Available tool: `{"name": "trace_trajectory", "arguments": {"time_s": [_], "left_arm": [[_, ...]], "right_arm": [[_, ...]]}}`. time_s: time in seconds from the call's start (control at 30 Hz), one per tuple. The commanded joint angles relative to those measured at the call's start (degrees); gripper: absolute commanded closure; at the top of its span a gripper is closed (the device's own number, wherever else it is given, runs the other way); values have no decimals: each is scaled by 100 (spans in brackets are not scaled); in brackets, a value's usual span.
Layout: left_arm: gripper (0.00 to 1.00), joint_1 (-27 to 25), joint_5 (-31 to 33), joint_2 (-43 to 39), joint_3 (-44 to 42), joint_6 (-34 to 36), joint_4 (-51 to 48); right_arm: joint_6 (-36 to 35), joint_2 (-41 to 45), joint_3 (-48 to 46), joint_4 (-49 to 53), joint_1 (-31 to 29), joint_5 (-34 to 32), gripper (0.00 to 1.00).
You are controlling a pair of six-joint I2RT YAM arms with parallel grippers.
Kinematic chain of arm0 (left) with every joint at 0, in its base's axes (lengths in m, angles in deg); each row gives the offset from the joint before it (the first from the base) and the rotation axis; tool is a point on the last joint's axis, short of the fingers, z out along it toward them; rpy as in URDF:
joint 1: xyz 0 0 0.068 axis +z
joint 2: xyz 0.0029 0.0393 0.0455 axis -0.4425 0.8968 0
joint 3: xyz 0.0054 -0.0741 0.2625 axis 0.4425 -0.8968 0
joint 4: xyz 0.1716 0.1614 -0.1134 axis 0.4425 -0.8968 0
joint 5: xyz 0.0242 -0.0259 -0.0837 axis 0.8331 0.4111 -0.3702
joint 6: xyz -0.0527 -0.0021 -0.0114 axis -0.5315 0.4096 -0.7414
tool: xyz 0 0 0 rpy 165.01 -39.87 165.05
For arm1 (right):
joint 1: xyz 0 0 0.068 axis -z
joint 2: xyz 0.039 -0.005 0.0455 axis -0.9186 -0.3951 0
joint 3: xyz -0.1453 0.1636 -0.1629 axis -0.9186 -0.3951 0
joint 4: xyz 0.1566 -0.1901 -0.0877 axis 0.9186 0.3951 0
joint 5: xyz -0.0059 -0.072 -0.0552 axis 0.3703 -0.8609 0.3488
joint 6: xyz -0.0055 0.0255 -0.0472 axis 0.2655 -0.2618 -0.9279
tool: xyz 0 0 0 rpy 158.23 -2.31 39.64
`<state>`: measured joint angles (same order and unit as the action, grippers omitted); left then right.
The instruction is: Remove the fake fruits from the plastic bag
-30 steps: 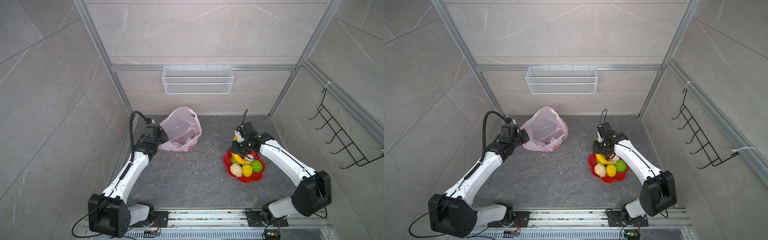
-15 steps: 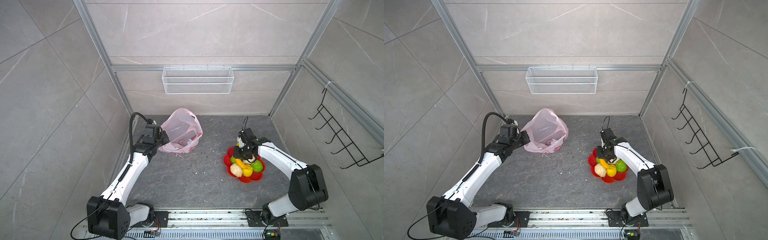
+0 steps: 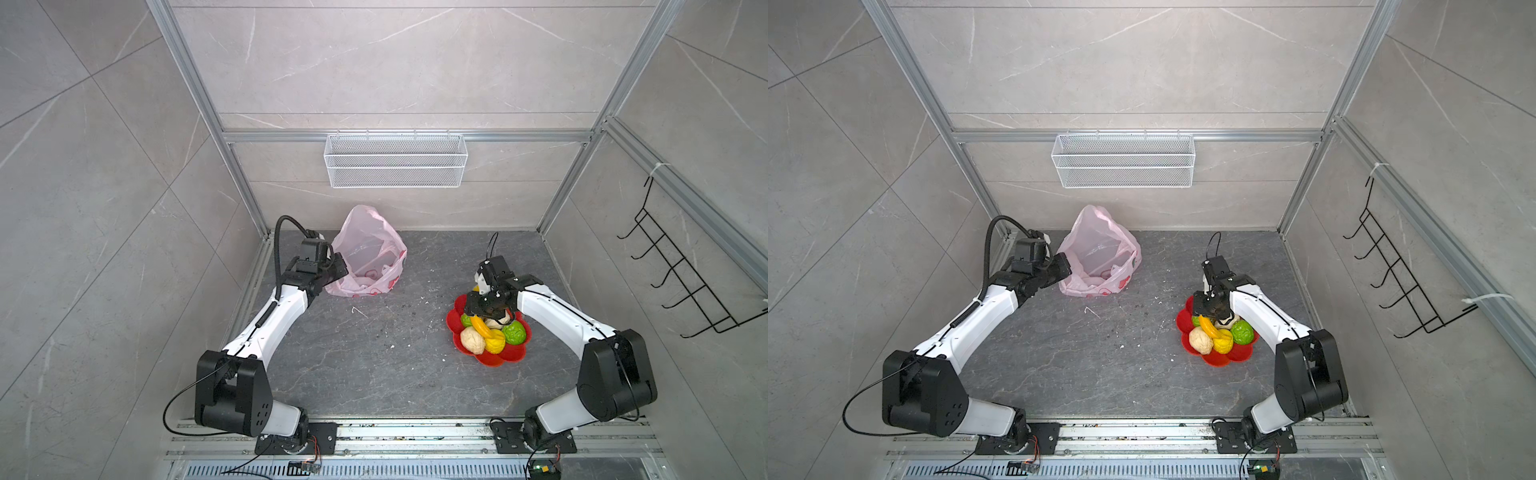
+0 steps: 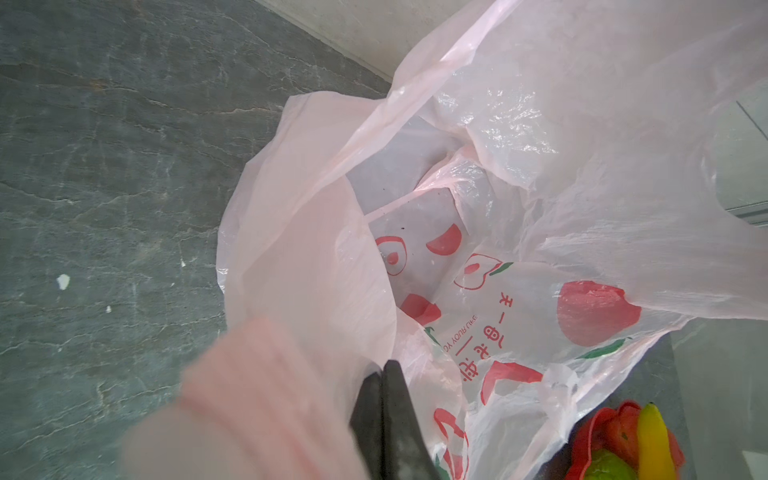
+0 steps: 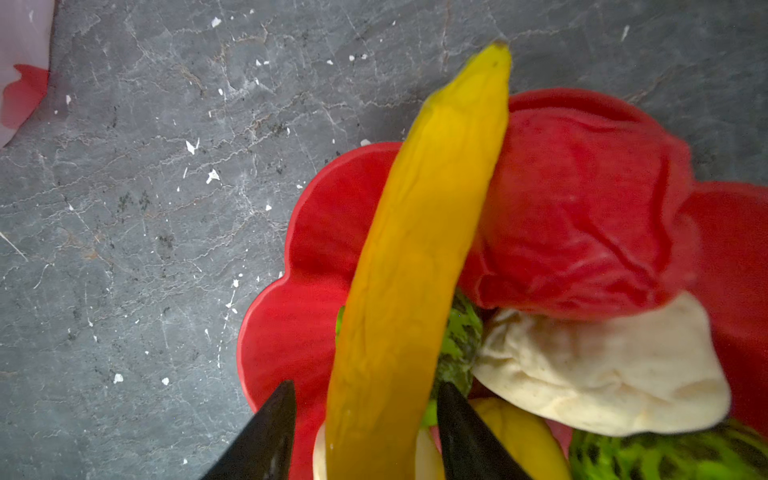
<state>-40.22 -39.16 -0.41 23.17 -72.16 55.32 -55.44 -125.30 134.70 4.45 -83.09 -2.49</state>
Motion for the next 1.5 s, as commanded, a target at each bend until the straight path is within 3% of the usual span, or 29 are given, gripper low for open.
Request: {"name": "trace_trajectory", "arguments": {"time_s": [0.0,0.1,0.17,0.37,0.47,0.57,0.7,1.0,1.23,1.47], "left_arm": [[99,-185,-261,164,420,-94,351],[95,-341,-337,355,684,-69,254],[86,-401,-361,403,806,-64,154],[35,-417,-371,132,984,82,-277],[17,-417,-330,-65,1205,182,-809],[8,-417,-45,-166,1526,313,-1609],[2,-415,179,-270,1616,410,-2243],[2,-415,211,-1019,1237,306,-2634],[1,-415,-257,-1659,734,245,-2954],[8,-422,-32,-2448,-118,47,-3090]], "right_arm": [[7,370,221,365,15,-20,40],[-4,581,410,558,16,-109,38],[-15,712,541,671,24,-166,38],[11,880,779,787,197,-252,33],[53,888,785,736,329,-192,32],[90,928,753,648,402,-127,32],[130,941,792,605,491,-79,32],[395,1155,544,475,1038,-144,33],[598,1005,265,324,1785,-153,40],[711,696,114,171,2329,-499,54]]}}
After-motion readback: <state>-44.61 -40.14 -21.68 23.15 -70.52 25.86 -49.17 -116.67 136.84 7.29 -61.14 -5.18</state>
